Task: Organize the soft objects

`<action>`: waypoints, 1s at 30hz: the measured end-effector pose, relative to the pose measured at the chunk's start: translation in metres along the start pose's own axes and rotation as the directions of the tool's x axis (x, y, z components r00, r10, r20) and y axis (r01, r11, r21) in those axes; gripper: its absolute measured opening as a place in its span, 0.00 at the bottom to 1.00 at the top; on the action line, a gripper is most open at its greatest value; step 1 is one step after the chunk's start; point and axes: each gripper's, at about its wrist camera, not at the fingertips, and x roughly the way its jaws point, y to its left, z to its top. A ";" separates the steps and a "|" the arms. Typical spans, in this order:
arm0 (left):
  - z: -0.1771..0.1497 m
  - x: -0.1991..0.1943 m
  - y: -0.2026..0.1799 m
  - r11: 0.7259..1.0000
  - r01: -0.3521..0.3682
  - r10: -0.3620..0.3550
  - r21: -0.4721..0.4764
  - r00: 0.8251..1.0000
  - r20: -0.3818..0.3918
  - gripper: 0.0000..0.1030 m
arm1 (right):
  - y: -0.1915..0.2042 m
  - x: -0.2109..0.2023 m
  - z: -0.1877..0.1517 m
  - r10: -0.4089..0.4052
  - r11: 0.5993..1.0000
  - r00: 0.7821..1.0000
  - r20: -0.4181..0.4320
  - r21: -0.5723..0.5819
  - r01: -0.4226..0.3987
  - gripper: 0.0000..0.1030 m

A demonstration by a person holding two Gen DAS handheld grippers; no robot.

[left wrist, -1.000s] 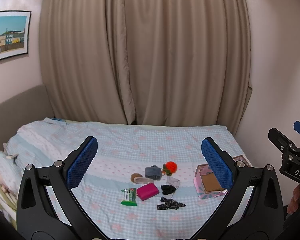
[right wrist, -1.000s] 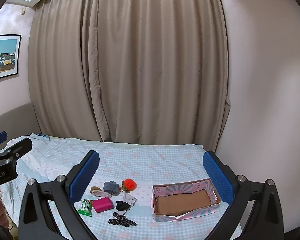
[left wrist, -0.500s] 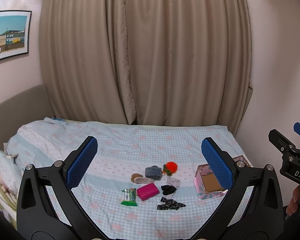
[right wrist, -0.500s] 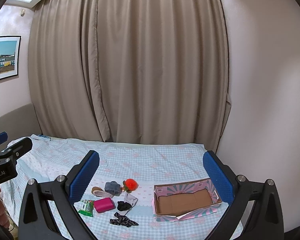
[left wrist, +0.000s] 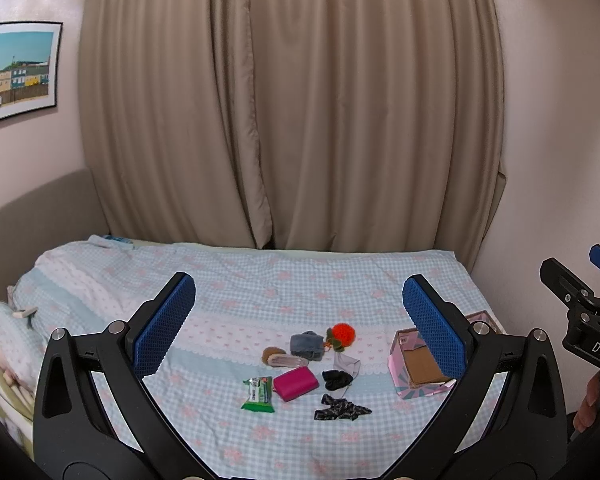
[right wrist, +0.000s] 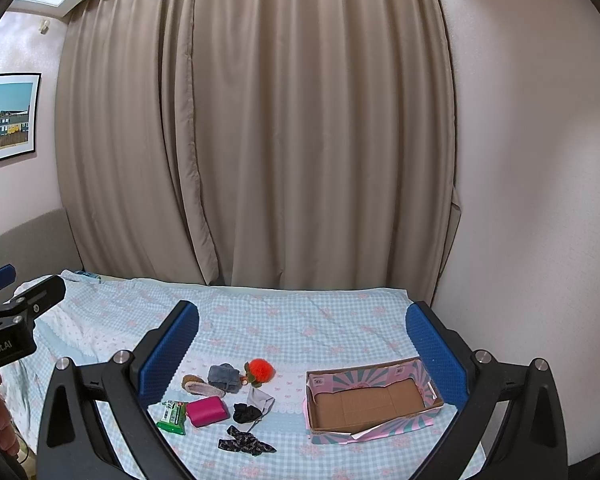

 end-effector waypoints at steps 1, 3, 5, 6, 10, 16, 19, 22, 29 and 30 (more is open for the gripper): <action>0.000 0.001 0.000 1.000 0.001 -0.001 -0.001 1.000 0.000 1.00 | 0.000 0.000 0.000 0.002 1.000 1.000 0.000 0.001 -0.002 1.00; 0.000 0.000 0.000 1.000 0.000 0.000 -0.001 1.000 -0.001 1.00 | 0.000 0.000 0.000 0.000 1.000 1.000 0.001 0.000 0.000 1.00; -0.001 0.001 -0.001 1.000 0.000 0.000 -0.001 1.000 -0.002 1.00 | -0.001 0.000 0.000 0.001 1.000 1.000 0.001 0.001 -0.001 1.00; -0.001 0.002 -0.001 1.000 0.000 0.000 0.000 1.000 -0.003 1.00 | -0.001 0.000 0.000 0.000 1.000 1.000 0.000 0.001 0.000 1.00; -0.001 0.001 0.000 1.000 0.002 -0.002 -0.002 1.000 -0.008 1.00 | 0.000 0.000 0.001 0.000 1.000 1.000 0.000 0.001 0.000 1.00; 0.000 0.001 0.001 1.000 0.004 -0.005 -0.002 1.000 -0.017 1.00 | -0.001 0.000 0.000 0.001 1.000 1.000 -0.002 0.004 -0.001 1.00; 0.000 0.001 0.000 1.000 0.005 -0.005 -0.002 1.000 -0.018 1.00 | -0.002 0.000 0.000 0.002 1.000 1.000 -0.003 0.004 -0.002 1.00; -0.001 0.001 0.000 1.000 0.006 -0.006 0.000 1.000 -0.022 1.00 | -0.001 0.000 -0.001 -0.003 1.000 1.000 -0.002 0.006 0.003 1.00; 0.000 0.003 -0.001 1.000 0.009 -0.009 -0.002 0.999 -0.036 1.00 | 0.001 -0.003 -0.003 -0.007 1.000 1.000 -0.002 0.006 0.007 1.00; 0.000 0.003 -0.001 1.000 0.008 -0.008 -0.002 0.999 -0.038 1.00 | 0.001 -0.003 -0.003 -0.006 1.000 1.000 -0.004 0.007 0.006 1.00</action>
